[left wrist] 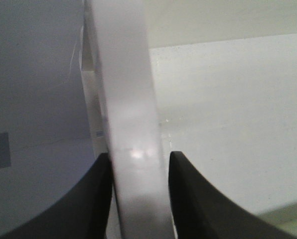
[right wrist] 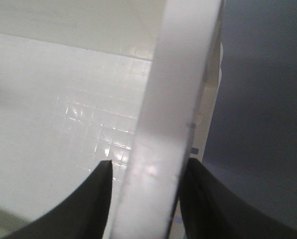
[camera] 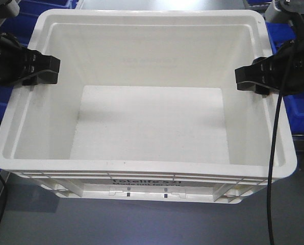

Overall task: Move bin from left to right shelf
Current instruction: 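Hold the tote with both grippers while the base turns away from the shelf, then keep the tote gripped in both grippers while the base drives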

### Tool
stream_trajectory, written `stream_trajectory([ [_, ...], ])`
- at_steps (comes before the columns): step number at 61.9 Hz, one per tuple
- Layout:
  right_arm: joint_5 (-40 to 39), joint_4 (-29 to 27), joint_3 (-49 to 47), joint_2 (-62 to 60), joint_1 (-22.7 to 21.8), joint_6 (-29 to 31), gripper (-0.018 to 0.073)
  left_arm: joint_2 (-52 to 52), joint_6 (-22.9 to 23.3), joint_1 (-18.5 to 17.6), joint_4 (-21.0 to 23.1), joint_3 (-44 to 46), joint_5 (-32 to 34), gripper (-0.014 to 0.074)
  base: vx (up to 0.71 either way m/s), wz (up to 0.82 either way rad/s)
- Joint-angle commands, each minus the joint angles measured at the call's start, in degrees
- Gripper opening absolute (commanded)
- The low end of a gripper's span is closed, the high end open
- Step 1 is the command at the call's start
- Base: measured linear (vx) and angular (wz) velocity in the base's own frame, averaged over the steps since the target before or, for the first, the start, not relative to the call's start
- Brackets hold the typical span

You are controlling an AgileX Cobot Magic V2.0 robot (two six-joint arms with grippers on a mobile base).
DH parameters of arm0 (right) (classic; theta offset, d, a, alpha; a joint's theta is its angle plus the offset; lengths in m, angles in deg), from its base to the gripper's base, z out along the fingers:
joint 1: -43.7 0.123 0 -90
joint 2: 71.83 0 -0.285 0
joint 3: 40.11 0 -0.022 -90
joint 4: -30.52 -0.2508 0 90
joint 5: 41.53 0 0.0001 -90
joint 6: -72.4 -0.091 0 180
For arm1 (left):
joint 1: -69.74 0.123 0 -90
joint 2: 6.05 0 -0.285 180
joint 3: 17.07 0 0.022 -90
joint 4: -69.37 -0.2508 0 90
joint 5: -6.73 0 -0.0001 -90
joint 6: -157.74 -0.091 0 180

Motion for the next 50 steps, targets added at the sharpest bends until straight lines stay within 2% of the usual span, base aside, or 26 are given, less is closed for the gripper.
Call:
stream_trajectory([
  [1, -7.16, 0.38, -2.19, -2.04, -0.30, 1.00, -0.0008, -2.99, -2.09, -0.44, 4.27, 2.13, 2.31, -0.0001, 0.27, -0.54],
  [28, -7.03, 0.38, -2.19, -2.04, -0.30, 1.00, -0.0008, -2.99, -2.09, -0.44, 4.27, 2.13, 2.31, -0.0001, 0.30, -0.48],
  [50, -6.95, 0.38, -2.19, -2.04, -0.30, 1.00, -0.0008, -2.99, -2.09, -0.39, 4.27, 2.13, 2.31, -0.0001, 0.37, -0.21],
])
